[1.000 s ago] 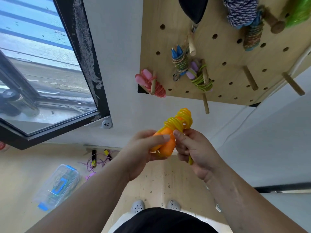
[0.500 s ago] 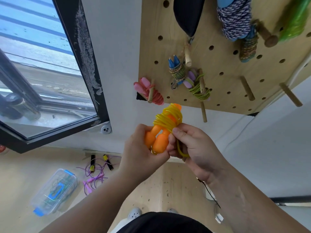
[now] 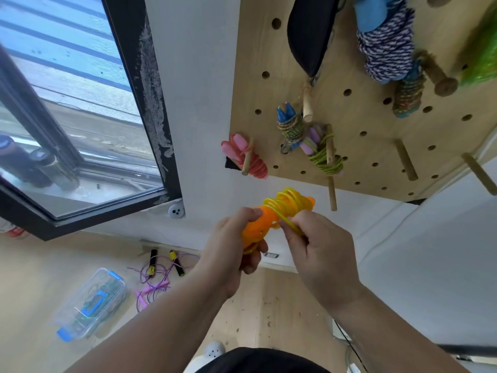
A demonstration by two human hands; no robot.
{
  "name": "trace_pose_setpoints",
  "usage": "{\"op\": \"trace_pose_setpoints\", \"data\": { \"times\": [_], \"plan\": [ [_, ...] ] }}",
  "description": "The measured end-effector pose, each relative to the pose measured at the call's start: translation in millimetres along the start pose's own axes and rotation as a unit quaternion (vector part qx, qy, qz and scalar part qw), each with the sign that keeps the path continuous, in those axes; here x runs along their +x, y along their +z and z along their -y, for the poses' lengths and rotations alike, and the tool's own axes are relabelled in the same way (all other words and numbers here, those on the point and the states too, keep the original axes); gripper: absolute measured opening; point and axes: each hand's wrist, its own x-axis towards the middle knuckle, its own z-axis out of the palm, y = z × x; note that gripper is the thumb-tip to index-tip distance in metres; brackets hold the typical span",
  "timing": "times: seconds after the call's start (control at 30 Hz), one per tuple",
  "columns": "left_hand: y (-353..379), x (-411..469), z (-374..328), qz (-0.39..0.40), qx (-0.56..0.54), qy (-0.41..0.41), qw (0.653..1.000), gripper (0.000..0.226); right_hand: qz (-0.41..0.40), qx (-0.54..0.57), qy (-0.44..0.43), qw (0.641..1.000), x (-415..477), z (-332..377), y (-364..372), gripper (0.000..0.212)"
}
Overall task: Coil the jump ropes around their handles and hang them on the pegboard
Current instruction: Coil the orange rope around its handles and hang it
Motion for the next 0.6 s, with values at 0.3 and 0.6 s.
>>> {"op": "trace_pose_setpoints", "data": {
  "times": [0.3, 0.6],
  "plan": [
    [-3.5, 9.8, 2.0, 0.073, 0.013, -0.184, 0.980, 0.062, 0.219, -0.052, -0.113, 0.968, 0.6, -21.5, -7.9, 0.017],
    [-6.4, 9.6, -0.5, 0.099, -0.039, 0.028, 0.994, 0.017, 0.172, 0.050, 0.074, 0.981, 6.2, -0.3, -2.7, 0.022]
  ]
}}
